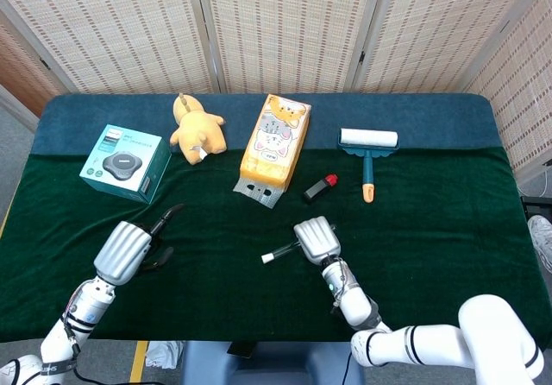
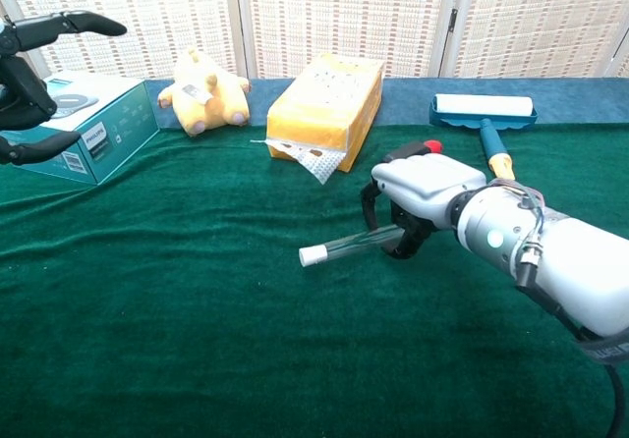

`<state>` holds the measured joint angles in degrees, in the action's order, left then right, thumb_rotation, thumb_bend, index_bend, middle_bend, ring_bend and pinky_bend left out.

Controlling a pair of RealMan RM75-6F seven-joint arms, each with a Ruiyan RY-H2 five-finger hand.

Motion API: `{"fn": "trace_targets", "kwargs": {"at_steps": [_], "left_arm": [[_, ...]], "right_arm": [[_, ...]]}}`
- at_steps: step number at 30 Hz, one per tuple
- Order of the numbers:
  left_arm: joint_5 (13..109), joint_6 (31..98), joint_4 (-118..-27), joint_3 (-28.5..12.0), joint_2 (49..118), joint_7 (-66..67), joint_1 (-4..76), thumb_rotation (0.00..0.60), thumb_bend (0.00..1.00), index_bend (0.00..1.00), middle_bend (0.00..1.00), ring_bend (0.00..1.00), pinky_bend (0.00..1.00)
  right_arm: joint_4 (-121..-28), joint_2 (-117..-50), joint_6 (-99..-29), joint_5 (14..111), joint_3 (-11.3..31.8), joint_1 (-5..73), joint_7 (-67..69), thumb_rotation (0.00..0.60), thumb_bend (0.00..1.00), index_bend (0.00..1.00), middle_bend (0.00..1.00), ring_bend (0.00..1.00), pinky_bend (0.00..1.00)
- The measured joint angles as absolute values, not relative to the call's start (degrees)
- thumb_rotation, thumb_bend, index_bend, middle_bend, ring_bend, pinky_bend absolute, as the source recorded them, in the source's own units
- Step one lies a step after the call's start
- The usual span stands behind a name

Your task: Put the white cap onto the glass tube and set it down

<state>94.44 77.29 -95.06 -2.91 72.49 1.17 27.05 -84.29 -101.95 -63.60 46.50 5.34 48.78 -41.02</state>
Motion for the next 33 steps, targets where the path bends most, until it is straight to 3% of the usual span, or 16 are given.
{"fn": "trace_targets", "kwargs": {"at_steps": [7,16,26,30,33], "left_arm": [[94.3,77.7,-94.4,-3.3,72.7,0.4,26.8,0.600,0.46,0.07,1.00,0.82,0.84],[94.6,78.2,-93.5,-3.5,73.2,-0.5,26.6,0.600,0.46,0.07,1.00,0.82,0.84],[93.4,78.7,-93.6,-4.1,71.8,-1.1,25.9,0.600,0.45,0.06,0.97,0.80,0.83],[90.3,77.8,-94.1,-4.1,69.8,-1.1,25.2,0.600,0.45,0.08,0.85,0.69,0.68],[87.1,77.1,-94.1,-4.3,68.5,-0.9,24.2,0.600,0.45,0.12,0.71,0.55,0.51]], "right_arm": [[-84.1,-102.3,-63.0,47.1,5.8,48.4,-42.0,0.600,0.73,0.47,1.00,1.00,1.00],[-84.9,-102.0,-62.2,47.3,6.4,48.0,-42.7,0.600,0.70,0.39,1.00,1.00,1.00],[-90.4,-97.6,-65.0,51.5,7.2,46.4,-41.1,0.600,0.68,0.38,1.00,1.00,1.00],[-95.6,-91.8,-69.0,55.8,7.3,44.2,-39.5,0.600,0.68,0.43,0.99,1.00,1.00],[-99.4,-86.4,-72.0,59.2,6.9,41.6,-37.1,0.600,0.68,0.44,0.89,0.95,1.00]]}}
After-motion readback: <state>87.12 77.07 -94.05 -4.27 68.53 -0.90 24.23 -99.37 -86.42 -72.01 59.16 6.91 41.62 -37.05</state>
